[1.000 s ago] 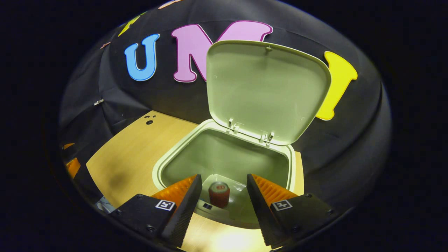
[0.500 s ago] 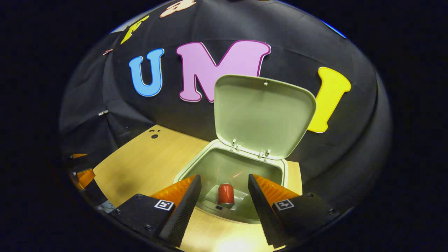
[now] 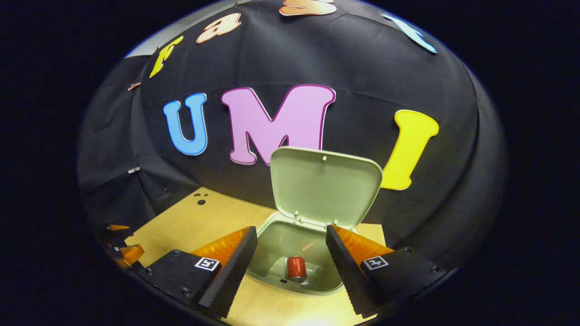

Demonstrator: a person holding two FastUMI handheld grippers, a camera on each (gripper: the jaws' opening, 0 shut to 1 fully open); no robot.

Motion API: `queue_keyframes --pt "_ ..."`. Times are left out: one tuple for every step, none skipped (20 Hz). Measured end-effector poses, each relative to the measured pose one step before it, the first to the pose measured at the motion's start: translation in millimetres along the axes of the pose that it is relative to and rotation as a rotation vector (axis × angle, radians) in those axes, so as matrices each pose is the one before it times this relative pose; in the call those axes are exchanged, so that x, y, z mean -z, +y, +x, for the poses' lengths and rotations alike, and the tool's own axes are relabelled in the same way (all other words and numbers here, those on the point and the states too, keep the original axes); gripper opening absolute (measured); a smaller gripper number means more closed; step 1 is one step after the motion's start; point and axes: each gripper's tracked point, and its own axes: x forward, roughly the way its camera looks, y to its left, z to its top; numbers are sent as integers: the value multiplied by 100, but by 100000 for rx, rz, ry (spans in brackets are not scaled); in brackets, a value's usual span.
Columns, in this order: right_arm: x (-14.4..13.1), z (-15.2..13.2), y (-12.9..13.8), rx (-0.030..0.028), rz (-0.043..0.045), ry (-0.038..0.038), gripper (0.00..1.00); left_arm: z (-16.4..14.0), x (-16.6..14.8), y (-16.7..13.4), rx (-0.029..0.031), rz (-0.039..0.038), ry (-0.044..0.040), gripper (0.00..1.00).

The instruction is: Press the lid of the desktop garbage bin to open it, pick up the crumpled paper on the desktop and throw it into the bin, then pick up the pop can on the desktop and drop it into the bin, and finally close the garbage bin lid.

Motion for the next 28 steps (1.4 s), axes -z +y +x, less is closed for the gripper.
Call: queue_keyframes --pt "-798 -23 191 368 1478 -3006 98 6 84 61 240 336 153 98" --pt "-1094 -123 -178 263 1007 -2402 98 24 117 -33 113 212 183 97" --pt "-1019 18 -49 89 767 -2408 98 37 20 -37 195 73 25 98" --pt "-1068 24 -215 441 203 -2247 98 -45 50 54 141 10 72 98" --pt "-924 154 -167 449 -276 -2168 98 -34 24 44 7 -29 10 98" --pt "-920 214 -65 251 -514 -1818 98 -79 39 -7 71 -23 23 98" --pt "-721 165 75 11 -715 -1494 98 -77 -16 69 -177 -24 -60 98" --pt "-658 294 80 120 -911 -1265 98 -46 10 -27 20 -68 67 98" --pt "-724 387 52 112 -1043 -1583 98 -86 26 104 -346 -35 -89 98" --pt "-509 568 149 -5 -786 -1070 98 -107 71 106 -167 -136 43 98" --pt "-476 291 224 68 -727 -1007 98 -32 -35 86 -330 -217 33 98" --pt "-261 568 80 427 -645 -571 98 -13 31 67 -169 -331 -11 98" --pt "-150 671 -63 632 -304 -453 98 -66 33 22 -266 -239 74 98" --pt "-101 636 -25 690 308 -284 98 -48 66 124 -243 -117 -38 98" --pt "-219 593 -121 892 452 -622 98 -86 -20 67 -249 -12 -36 98" --pt "-206 670 -227 1222 322 -868 98 19 52 60 -292 50 -98 98" --pt "-31 618 -241 1392 -55 -485 98 -59 -12 104 -366 63 98 98" --pt "-13 725 -417 1340 -212 -285 98 -92 5 117 -484 -29 -9 97" --pt "-51 625 -186 1050 -108 -283 98 -69 -22 46 -281 -242 -5 98" --pt "-45 637 -230 869 -115 -263 98 -7 22 107 -418 -369 -3 98" --pt "59 632 -155 865 4 -23 98 -58 112 200 -271 -377 89 98" --pt "211 586 -174 758 362 649 98 27 -37 73 -428 -199 74 98" --pt "290 595 -86 646 536 441 98 -50 109 135 -421 24 100 98" --pt "384 570 -185 868 599 719 98 119 -44 158 -359 78 53 98" --pt "308 520 -269 1109 605 923 98 0 81 69 -430 66 79 98" --pt "359 480 -277 1059 439 930 98 -115 -23 176 -396 55 68 98" --pt "331 321 -342 1099 302 1083 98 -31 -9 195 -383 22 -39 98" --pt "259 244 -124 91 389 751 98 -9 -81 113 -225 58 -31 98"
